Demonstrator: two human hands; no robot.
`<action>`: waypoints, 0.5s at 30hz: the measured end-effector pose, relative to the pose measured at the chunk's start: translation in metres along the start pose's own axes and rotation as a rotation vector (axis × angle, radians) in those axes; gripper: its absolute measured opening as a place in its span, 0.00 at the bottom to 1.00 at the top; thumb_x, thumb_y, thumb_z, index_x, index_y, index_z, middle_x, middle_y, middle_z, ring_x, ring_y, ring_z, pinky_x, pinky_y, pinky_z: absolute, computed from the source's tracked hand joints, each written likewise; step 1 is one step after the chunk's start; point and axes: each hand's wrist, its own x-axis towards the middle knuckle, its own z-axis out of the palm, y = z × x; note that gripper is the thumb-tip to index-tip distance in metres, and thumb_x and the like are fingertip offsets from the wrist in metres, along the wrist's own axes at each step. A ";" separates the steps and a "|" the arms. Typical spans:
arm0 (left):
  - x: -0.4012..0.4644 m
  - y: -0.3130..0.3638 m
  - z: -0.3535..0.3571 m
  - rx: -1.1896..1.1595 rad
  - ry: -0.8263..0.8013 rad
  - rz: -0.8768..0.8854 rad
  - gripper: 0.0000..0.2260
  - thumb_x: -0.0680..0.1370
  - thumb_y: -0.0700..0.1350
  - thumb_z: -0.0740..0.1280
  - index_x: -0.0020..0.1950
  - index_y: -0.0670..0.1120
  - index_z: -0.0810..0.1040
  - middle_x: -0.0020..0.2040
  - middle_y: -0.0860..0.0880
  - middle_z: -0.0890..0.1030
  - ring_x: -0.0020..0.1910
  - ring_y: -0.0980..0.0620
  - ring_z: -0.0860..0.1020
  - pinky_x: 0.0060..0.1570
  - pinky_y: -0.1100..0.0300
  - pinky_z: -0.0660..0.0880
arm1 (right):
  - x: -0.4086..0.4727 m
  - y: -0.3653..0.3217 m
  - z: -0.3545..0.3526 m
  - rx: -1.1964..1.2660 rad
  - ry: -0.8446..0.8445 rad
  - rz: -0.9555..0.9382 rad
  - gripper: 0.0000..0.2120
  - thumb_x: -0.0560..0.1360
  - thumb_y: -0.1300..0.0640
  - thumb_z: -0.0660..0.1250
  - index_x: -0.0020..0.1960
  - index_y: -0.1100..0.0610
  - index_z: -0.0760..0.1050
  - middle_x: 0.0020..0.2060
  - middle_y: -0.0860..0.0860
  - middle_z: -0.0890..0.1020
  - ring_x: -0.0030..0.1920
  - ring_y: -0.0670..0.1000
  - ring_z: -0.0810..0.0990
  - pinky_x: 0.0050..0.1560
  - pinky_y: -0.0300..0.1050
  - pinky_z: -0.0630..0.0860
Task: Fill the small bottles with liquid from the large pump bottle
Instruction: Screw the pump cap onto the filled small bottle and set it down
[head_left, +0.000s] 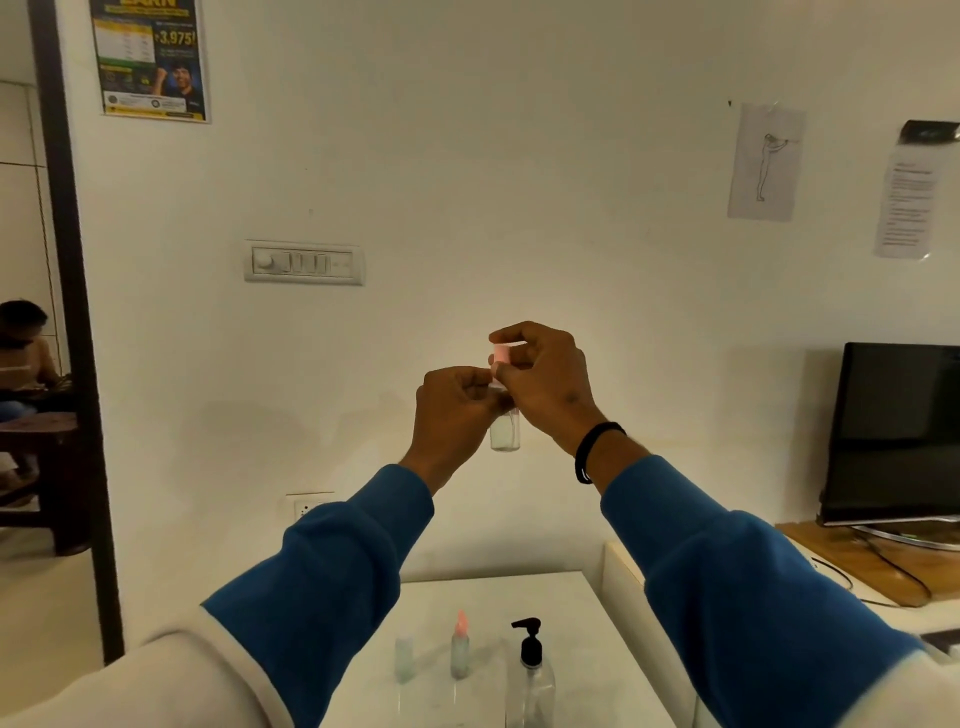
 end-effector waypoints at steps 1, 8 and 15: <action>0.000 0.000 0.000 -0.007 0.006 0.001 0.04 0.74 0.39 0.76 0.46 0.47 0.86 0.42 0.45 0.87 0.43 0.47 0.86 0.50 0.43 0.83 | 0.000 -0.001 0.001 -0.015 0.017 -0.017 0.13 0.74 0.63 0.73 0.57 0.51 0.81 0.45 0.49 0.84 0.44 0.45 0.83 0.47 0.38 0.82; -0.001 0.002 0.000 0.019 0.008 0.040 0.03 0.74 0.39 0.76 0.46 0.44 0.86 0.39 0.47 0.86 0.40 0.49 0.85 0.46 0.53 0.83 | -0.005 -0.002 0.008 -0.012 0.121 -0.014 0.13 0.70 0.59 0.78 0.51 0.51 0.78 0.39 0.48 0.81 0.38 0.43 0.79 0.32 0.25 0.70; 0.002 -0.008 -0.004 0.066 0.021 -0.005 0.09 0.72 0.42 0.78 0.51 0.42 0.87 0.43 0.46 0.87 0.44 0.47 0.85 0.50 0.45 0.83 | -0.002 0.001 0.005 -0.017 0.028 -0.005 0.12 0.71 0.63 0.75 0.52 0.51 0.80 0.45 0.47 0.83 0.44 0.44 0.81 0.39 0.28 0.73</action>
